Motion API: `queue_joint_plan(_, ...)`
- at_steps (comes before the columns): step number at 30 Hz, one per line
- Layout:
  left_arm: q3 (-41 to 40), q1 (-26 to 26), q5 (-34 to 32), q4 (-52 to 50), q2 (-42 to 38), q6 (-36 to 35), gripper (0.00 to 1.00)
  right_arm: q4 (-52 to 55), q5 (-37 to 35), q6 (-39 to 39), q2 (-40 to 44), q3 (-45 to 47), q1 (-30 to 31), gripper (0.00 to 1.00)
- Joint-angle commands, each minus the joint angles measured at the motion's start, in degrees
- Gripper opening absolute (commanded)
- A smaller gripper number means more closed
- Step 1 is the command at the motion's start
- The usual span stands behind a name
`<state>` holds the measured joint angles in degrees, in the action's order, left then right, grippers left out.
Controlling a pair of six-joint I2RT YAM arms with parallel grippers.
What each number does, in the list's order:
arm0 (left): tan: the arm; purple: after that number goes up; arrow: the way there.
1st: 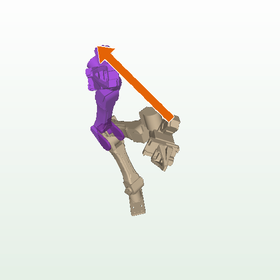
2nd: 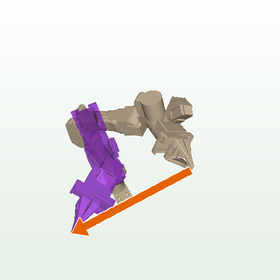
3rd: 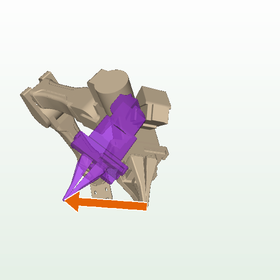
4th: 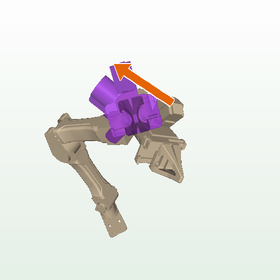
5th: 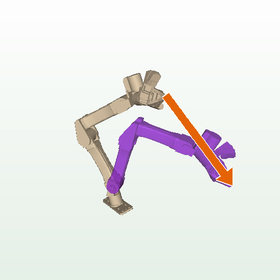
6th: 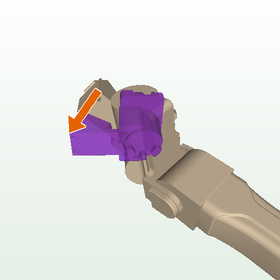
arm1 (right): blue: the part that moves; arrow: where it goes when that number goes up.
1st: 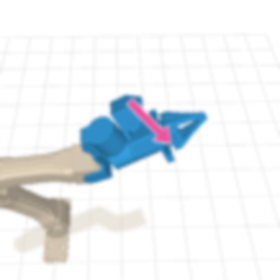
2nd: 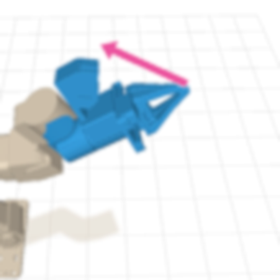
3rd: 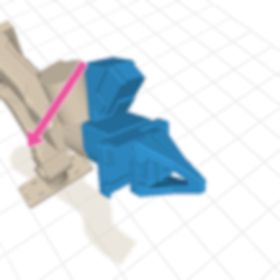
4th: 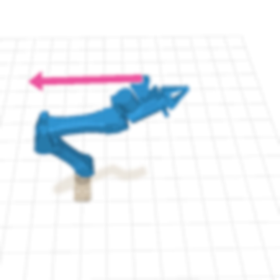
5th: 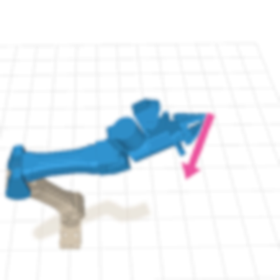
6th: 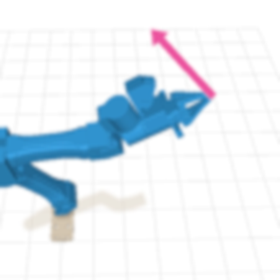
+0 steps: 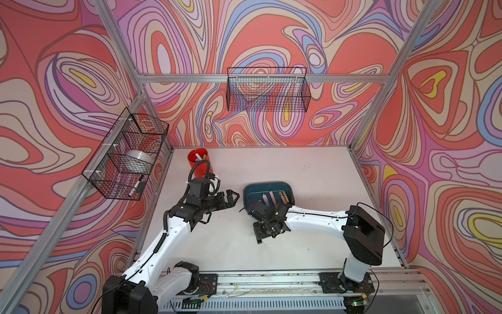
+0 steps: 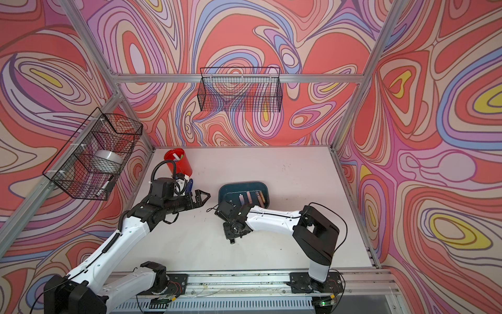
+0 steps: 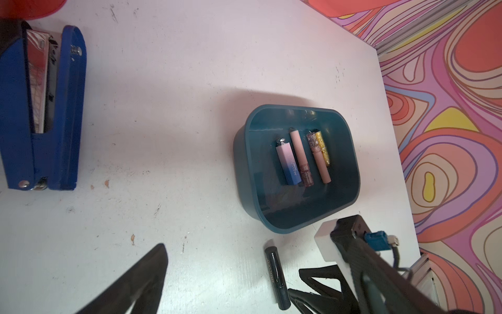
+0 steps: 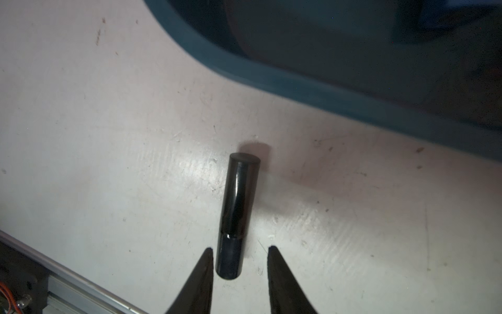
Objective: Put the lipstick into the storage box
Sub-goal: Pick up the lipstick at the center of the board.
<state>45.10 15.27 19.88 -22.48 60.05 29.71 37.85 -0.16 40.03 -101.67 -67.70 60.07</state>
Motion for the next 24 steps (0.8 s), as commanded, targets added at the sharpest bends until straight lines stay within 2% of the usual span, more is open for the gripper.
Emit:
queue_joint_plan(1,-0.12,-0.33,-0.6,-1.84,-0.84,-0.78,1.0,-2.37,-0.16,1.56,-1.64,0.48,0.94,0.35)
queue_joint_plan(17,2.7,-0.53,-2.3,-6.07,-1.54,-3.33,1.0,-3.39,-1.15,0.59,-6.16,-0.93,1.36,0.34)
queue_joint_plan(24,2.1,-0.59,-2.71,-6.85,-2.62,-3.35,1.0,-2.75,-2.11,0.31,-6.8,-1.38,1.36,0.26)
